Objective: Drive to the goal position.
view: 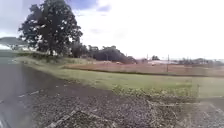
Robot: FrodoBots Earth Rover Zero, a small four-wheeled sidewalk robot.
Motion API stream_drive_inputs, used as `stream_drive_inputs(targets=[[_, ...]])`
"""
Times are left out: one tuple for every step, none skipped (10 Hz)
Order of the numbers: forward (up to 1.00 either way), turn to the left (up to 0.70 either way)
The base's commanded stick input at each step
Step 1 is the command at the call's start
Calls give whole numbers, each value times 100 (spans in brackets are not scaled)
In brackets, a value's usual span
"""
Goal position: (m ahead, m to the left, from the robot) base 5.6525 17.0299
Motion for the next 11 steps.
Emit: stream_drive_inputs(targets=[[50,50],[50,50],[50,50],[50,50],[50,50],[50,50],[50,50],[50,50],[50,50],[50,50],[50,50]])
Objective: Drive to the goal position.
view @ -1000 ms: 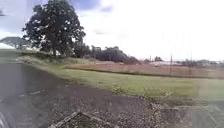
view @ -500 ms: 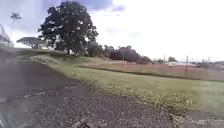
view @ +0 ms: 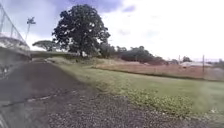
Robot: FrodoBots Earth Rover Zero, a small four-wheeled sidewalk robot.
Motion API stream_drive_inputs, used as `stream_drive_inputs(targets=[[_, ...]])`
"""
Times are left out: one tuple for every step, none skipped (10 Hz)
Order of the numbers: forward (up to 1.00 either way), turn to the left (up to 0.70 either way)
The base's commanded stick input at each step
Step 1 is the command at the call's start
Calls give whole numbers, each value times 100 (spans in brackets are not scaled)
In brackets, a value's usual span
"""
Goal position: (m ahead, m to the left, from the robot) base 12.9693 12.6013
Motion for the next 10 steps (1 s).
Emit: stream_drive_inputs(targets=[[50,50],[50,50],[50,50],[50,50],[50,50],[50,50],[50,50],[50,50],[50,50],[50,50]])
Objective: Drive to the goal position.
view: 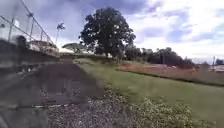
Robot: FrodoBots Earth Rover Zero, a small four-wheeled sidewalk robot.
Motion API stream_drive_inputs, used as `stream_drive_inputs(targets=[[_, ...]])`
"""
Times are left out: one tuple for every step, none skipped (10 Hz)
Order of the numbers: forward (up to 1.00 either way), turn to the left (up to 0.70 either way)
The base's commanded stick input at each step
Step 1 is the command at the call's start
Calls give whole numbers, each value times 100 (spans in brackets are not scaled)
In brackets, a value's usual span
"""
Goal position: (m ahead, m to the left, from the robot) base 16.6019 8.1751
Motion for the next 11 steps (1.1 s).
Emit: stream_drive_inputs(targets=[[50,50],[50,50],[50,50],[50,50],[50,50],[50,50],[50,50],[50,50],[50,50],[50,50],[50,50]])
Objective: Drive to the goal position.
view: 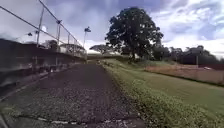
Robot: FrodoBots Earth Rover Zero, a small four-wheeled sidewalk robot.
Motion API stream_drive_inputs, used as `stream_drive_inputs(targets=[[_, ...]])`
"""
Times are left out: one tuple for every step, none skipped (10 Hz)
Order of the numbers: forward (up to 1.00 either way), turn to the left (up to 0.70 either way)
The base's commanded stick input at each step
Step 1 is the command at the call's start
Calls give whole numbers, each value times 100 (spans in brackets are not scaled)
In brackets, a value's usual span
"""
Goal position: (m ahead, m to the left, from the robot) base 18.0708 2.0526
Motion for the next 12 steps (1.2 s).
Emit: stream_drive_inputs(targets=[[50,50],[50,50],[50,50],[50,50],[50,42],[50,11],[50,0],[50,0],[50,0],[50,0],[50,0],[50,0]])
